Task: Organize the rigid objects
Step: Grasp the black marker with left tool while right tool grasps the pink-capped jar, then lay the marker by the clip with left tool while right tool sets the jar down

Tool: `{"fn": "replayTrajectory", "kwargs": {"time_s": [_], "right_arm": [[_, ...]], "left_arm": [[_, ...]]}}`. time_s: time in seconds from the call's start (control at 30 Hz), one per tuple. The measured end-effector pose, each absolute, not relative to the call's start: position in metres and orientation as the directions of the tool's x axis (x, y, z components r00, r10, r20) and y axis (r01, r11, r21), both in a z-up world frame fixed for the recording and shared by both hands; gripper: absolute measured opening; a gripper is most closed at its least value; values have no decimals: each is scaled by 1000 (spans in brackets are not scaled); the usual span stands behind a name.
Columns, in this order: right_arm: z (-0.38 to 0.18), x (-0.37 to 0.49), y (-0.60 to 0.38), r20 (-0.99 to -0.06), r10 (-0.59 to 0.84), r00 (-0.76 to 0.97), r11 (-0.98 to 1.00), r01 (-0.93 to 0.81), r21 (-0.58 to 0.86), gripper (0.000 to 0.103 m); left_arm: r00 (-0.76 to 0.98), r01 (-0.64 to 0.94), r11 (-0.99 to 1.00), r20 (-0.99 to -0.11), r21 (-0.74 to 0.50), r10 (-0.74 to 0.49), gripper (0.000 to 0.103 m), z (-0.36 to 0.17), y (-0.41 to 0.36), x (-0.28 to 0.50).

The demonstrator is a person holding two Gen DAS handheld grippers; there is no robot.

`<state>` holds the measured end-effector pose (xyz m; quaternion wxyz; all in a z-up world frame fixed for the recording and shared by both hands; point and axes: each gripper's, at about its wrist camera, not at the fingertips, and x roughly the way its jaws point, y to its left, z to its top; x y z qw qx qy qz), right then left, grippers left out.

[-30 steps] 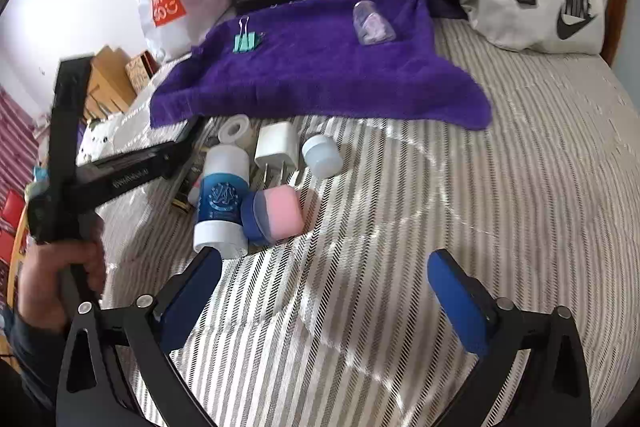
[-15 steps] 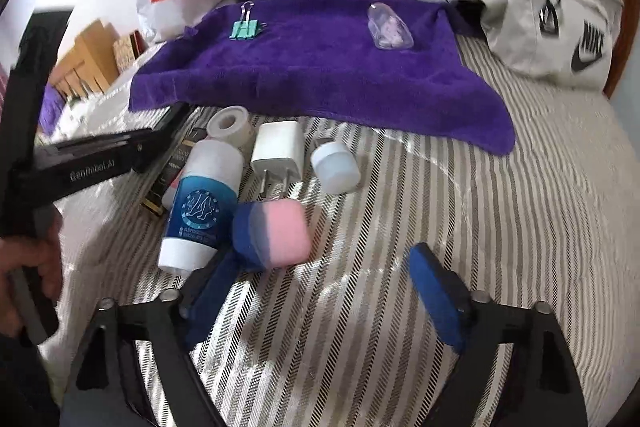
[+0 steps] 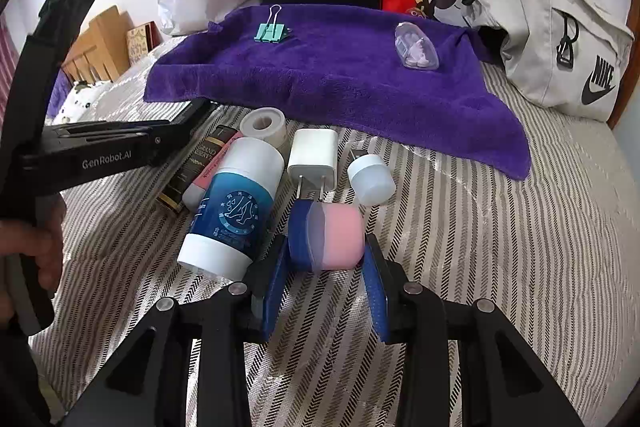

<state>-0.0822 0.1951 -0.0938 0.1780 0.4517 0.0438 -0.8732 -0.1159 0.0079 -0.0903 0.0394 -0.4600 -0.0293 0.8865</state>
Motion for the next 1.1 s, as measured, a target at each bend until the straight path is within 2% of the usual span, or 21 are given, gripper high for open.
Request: {"fn": "replayTrajectory", "kwargs": {"time_s": [0.4, 1.1], "right_arm": [[-85, -83, 220, -806, -284, -519, -943, 303, 137, 37], [-44, -97, 238, -754, -308, -580, -943, 293, 159, 37]], "left_arm": [[-579, -19, -991, -806, -134, 120, 21, -76, -15, -108], [-621, -50, -992, -774, -116, 122, 21, -29, -7, -122]]}}
